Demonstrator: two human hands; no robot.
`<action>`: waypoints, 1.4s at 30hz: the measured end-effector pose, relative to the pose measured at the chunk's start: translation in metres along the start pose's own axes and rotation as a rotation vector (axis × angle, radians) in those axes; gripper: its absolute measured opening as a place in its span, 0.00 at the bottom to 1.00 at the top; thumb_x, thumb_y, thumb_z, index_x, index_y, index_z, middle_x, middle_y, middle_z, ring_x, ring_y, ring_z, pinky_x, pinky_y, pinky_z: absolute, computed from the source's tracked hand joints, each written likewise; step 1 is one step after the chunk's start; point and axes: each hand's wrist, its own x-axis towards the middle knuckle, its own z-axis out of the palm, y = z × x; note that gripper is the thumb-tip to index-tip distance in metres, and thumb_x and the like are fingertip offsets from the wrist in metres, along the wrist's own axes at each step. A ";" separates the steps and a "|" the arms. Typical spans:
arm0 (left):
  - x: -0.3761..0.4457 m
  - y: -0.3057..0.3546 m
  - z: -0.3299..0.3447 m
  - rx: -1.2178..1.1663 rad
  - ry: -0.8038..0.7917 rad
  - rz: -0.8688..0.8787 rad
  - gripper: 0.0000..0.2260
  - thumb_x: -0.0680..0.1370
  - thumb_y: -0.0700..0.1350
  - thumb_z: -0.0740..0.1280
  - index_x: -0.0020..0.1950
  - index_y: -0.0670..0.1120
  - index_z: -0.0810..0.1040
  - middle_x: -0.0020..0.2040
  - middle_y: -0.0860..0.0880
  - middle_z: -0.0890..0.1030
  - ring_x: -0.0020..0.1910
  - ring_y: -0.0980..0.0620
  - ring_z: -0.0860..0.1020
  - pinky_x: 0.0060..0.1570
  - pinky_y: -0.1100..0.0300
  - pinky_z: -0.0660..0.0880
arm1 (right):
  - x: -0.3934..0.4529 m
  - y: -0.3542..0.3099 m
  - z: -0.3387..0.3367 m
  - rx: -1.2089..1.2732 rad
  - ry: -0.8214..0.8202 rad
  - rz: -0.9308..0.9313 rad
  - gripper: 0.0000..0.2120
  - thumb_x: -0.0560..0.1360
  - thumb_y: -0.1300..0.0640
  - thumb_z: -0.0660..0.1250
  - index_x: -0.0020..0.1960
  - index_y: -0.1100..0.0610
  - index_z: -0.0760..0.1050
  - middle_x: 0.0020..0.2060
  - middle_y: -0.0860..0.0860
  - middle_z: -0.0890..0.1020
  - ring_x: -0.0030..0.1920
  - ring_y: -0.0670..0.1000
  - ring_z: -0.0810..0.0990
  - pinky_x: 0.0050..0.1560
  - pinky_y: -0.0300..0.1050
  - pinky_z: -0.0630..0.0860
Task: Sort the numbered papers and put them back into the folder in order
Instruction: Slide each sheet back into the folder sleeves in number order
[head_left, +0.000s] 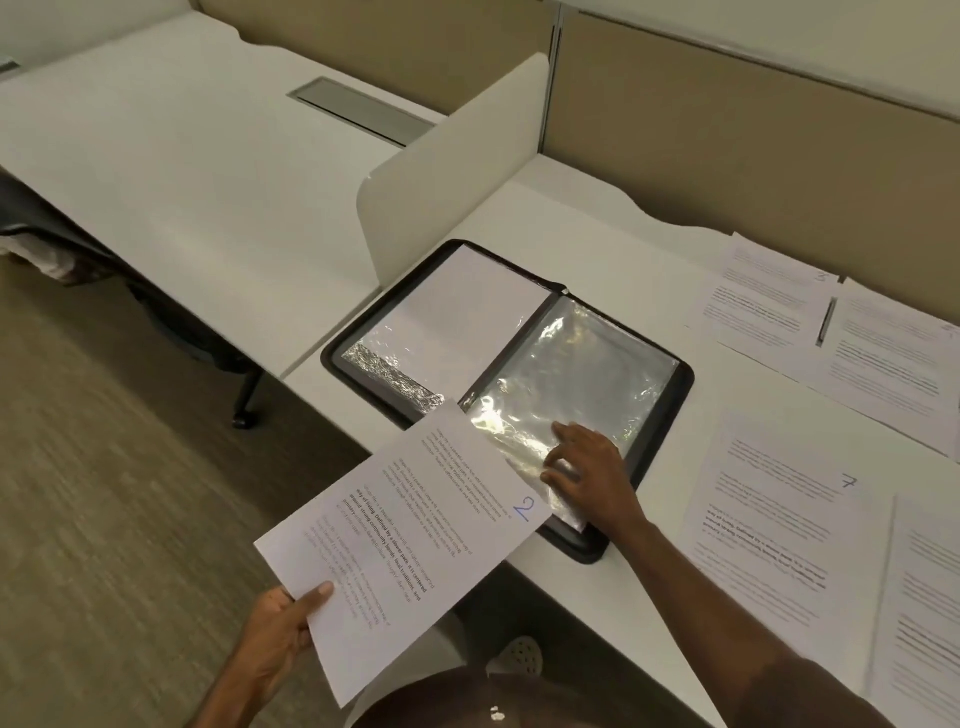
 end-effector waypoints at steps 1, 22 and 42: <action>0.000 0.000 -0.001 0.009 0.000 0.001 0.09 0.79 0.33 0.66 0.58 0.39 0.79 0.51 0.38 0.86 0.48 0.40 0.84 0.41 0.48 0.84 | 0.002 -0.002 -0.001 0.002 0.010 0.012 0.07 0.74 0.45 0.75 0.48 0.47 0.83 0.71 0.48 0.76 0.73 0.50 0.71 0.72 0.50 0.63; -0.014 0.000 -0.004 -0.093 -0.142 -0.249 0.15 0.75 0.31 0.67 0.62 0.38 0.76 0.56 0.32 0.82 0.52 0.34 0.82 0.41 0.44 0.84 | 0.012 -0.017 -0.010 0.240 0.058 0.186 0.03 0.77 0.50 0.73 0.46 0.49 0.81 0.59 0.44 0.82 0.61 0.45 0.76 0.65 0.44 0.71; -0.011 0.013 0.019 -0.108 -0.023 -0.097 0.12 0.78 0.33 0.66 0.62 0.37 0.77 0.55 0.34 0.83 0.52 0.35 0.81 0.40 0.48 0.82 | 0.004 -0.013 -0.010 0.183 0.100 0.117 0.04 0.75 0.49 0.74 0.49 0.47 0.83 0.61 0.44 0.82 0.60 0.38 0.72 0.66 0.41 0.67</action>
